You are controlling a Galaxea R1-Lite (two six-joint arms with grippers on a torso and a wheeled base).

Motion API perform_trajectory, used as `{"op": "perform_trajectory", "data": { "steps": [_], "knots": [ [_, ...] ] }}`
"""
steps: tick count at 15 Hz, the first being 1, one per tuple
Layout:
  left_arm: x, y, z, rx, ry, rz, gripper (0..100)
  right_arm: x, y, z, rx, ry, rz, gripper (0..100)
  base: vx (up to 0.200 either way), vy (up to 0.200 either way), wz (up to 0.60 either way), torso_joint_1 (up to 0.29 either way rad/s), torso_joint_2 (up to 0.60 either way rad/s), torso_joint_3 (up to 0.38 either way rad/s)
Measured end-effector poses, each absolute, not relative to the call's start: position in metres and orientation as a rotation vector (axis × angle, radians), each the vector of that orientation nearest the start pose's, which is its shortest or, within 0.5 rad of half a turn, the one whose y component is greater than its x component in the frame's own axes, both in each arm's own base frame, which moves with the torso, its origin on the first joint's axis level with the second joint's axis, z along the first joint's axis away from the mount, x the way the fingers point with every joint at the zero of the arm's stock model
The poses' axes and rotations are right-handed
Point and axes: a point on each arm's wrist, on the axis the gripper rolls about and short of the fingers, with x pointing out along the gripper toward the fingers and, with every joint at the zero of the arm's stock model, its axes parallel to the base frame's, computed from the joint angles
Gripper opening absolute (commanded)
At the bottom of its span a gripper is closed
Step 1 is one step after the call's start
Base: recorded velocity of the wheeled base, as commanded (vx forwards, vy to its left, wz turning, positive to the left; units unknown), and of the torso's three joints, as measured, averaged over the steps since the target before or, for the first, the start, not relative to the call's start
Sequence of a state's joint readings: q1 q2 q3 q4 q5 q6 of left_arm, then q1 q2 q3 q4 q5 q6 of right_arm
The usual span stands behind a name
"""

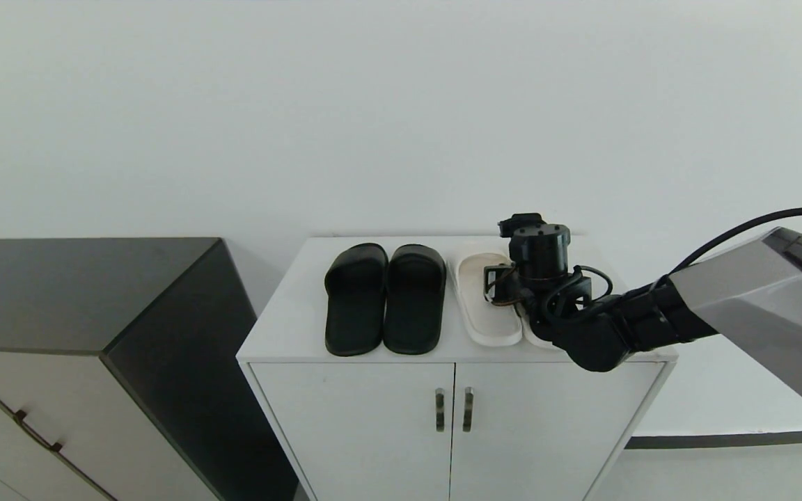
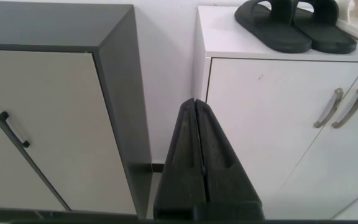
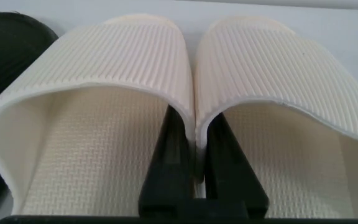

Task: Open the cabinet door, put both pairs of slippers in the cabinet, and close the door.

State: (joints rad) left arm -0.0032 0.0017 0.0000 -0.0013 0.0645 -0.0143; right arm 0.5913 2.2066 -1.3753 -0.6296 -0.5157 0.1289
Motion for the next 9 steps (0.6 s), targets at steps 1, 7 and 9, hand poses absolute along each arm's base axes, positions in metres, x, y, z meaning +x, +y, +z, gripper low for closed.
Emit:
{"op": "perform_trajectory", "data": {
  "steps": [1,7,9],
  "knots": [
    [-0.023,0.001,0.076,-0.014,0.0,0.054,0,0.377,0.241,0.148,0.017,0.168,0.066,0,0.0,0.0,0.0,0.0,0.0,0.0],
    [-0.023,0.001,0.076,-0.013,0.0,0.05,0,0.332,0.226,0.187,-0.017,0.13,0.111,0,0.0,0.0,0.0,0.0,0.0,0.0],
    [-0.023,0.001,0.076,-0.013,0.0,0.046,0,0.298,0.221,0.185,-0.039,0.174,0.208,0,0.0,0.0,0.0,0.0,0.0,0.0]
  ]
}}
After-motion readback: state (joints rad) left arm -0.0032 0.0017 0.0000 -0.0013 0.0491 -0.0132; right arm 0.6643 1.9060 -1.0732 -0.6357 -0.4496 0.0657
